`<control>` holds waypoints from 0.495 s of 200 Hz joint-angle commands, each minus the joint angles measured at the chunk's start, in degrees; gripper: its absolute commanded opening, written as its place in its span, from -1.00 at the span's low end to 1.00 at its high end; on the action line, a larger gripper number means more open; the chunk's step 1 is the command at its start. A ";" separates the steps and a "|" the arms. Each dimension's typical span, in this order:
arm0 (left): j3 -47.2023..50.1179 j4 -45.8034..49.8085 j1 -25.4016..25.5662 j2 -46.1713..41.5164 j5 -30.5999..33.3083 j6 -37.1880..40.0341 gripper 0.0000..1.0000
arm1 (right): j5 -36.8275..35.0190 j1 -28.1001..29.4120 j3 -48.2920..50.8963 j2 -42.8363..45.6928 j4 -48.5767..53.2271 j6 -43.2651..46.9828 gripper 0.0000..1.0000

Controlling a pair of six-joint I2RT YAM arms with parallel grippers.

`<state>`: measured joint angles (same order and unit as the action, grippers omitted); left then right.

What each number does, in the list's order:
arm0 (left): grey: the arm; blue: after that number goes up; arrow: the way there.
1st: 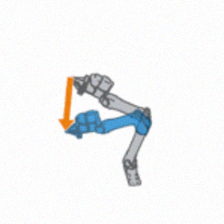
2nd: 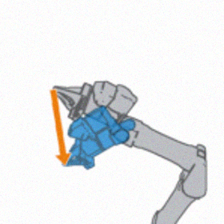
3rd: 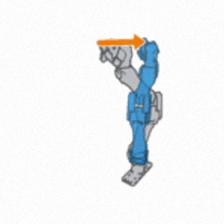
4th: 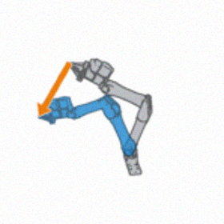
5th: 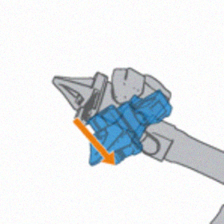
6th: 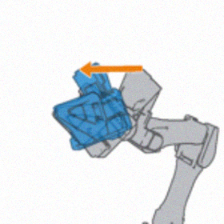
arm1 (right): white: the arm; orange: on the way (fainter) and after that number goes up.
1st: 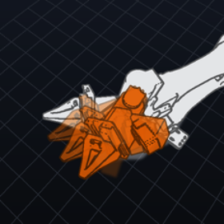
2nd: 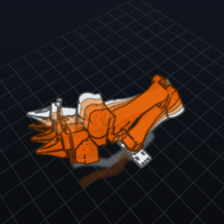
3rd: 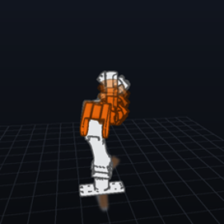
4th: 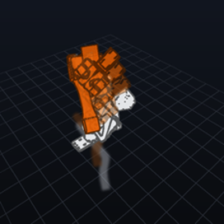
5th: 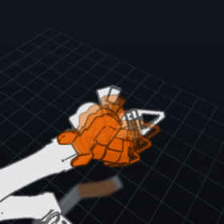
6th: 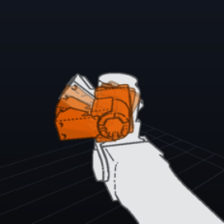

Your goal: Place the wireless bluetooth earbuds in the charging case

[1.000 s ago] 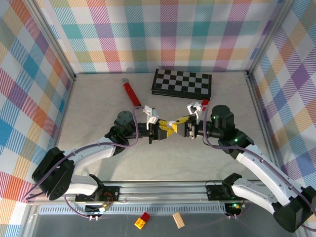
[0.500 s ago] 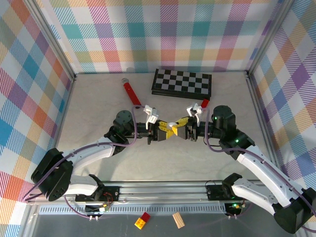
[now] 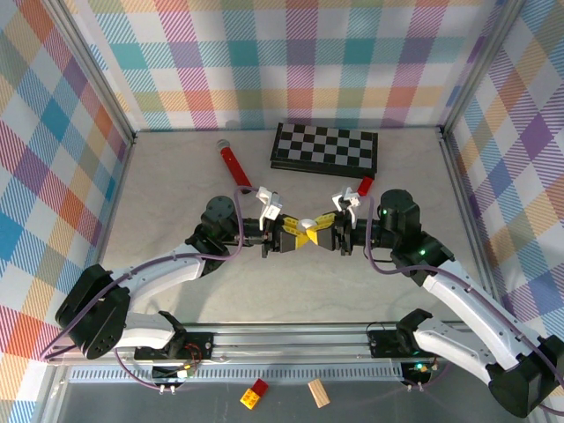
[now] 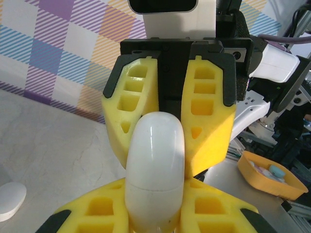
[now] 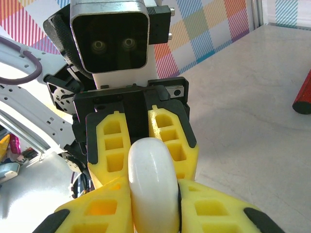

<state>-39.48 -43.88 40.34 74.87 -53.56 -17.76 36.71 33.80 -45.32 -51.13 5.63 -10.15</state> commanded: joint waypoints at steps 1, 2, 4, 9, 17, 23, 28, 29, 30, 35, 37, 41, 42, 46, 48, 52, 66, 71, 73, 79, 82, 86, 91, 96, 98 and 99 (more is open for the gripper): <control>-1.87 -3.90 0.17 -0.63 -0.05 2.04 -0.67 | -0.49 0.39 0.72 0.22 -0.23 0.15 -0.65; -1.81 -3.74 0.18 -0.71 0.03 2.21 -0.66 | -0.58 0.39 0.78 0.23 -0.29 0.14 -0.65; -1.75 -3.40 0.18 -0.80 0.14 2.60 -0.65 | -0.78 0.39 0.77 0.29 -0.30 0.09 -0.65; -1.65 -2.37 0.17 -1.07 0.56 3.79 -0.61 | -1.16 0.39 0.94 0.26 -0.58 -0.06 -0.66; -1.43 -0.42 0.14 -1.61 1.41 5.87 -0.47 | -1.90 0.41 1.17 0.36 -0.78 -0.36 -0.67; -1.19 0.98 0.18 -2.10 2.24 7.52 -0.34 | -2.46 0.39 1.37 0.37 -0.91 -0.54 -0.67; -0.93 1.95 0.18 -2.52 3.09 8.73 -0.25 | -2.99 0.43 1.49 0.33 -1.03 -0.69 -0.68; -0.85 2.17 0.18 -2.66 3.28 9.03 -0.23 | -3.11 0.41 1.48 0.33 -1.04 -0.72 -0.67; -0.81 2.33 0.18 -2.77 3.41 9.31 -0.22 | -3.30 0.40 1.51 0.33 -1.05 -0.78 -0.67; -0.54 3.32 0.11 -3.21 4.20 10.67 -0.13 | -3.77 0.39 1.71 0.22 -1.22 -1.04 -0.68; -0.41 3.79 0.16 -3.47 4.55 11.33 -0.08 | -4.04 0.43 1.68 0.13 -1.32 -1.10 -0.68; -0.14 4.69 0.18 -3.92 5.35 12.60 0.00 | -4.57 0.39 1.84 0.13 -1.39 -1.37 -0.68; -0.06 4.91 0.18 -4.06 5.59 12.94 0.02 | -4.73 0.39 1.87 0.10 -1.40 -1.45 -0.68; 0.20 5.72 0.14 -4.50 6.62 14.09 0.05 | -5.44 0.39 2.02 0.02 -1.56 -1.80 -0.68; 0.37 6.15 0.17 -4.79 7.22 14.82 0.06 | -5.75 0.39 2.11 -0.01 -1.67 -1.95 -0.68; 0.70 7.02 0.18 -5.24 8.22 16.06 0.07 | -6.30 0.39 2.24 -0.07 -1.84 -2.22 -0.68; 1.54 10.96 0.18 -6.56 10.95 20.86 0.11 | -7.97 0.30 3.16 -0.61 -2.75 -3.05 -0.68; 1.91 12.21 0.18 -6.97 11.80 22.58 0.16 | -8.85 0.23 3.51 -0.97 -3.06 -3.67 -0.68; 2.12 12.54 0.18 -7.18 12.03 23.29 0.18 | -9.20 0.22 3.62 -1.14 -3.30 -3.89 -0.68; 2.81 13.49 0.18 -7.68 13.11 25.19 0.27 | -9.81 0.06 3.91 -1.64 -3.32 -4.51 -0.68; 3.22 13.85 0.18 -7.97 13.61 26.02 0.33 | -9.98 -0.03 4.04 -1.96 -3.31 -4.79 -0.68; 3.74 14.33 0.18 -8.32 14.49 27.07 0.40 | -10.24 -0.13 4.22 -2.37 -3.69 -5.26 -0.68; 4.44 14.85 0.13 -8.82 15.72 28.18 0.50 | -10.81 -0.29 4.61 -2.86 -4.01 -6.07 -0.68; 5.15 15.44 0.18 -9.31 17.18 29.18 0.56 | -11.48 -0.39 4.81 -3.41 -4.25 -6.83 -0.69; 5.37 15.87 0.18 -9.61 17.64 29.75 0.58 | -11.72 -0.47 4.91 -3.61 -4.32 -7.10 -0.69; 5.42 15.99 0.18 -9.72 17.89 30.00 0.59 | -11.82 -0.52 4.95 -3.75 -4.31 -7.22 -0.69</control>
<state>-37.06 -33.61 40.36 67.51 -42.30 2.26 28.84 33.78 -41.87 -52.93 4.56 -13.47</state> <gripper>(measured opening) 0.730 0.195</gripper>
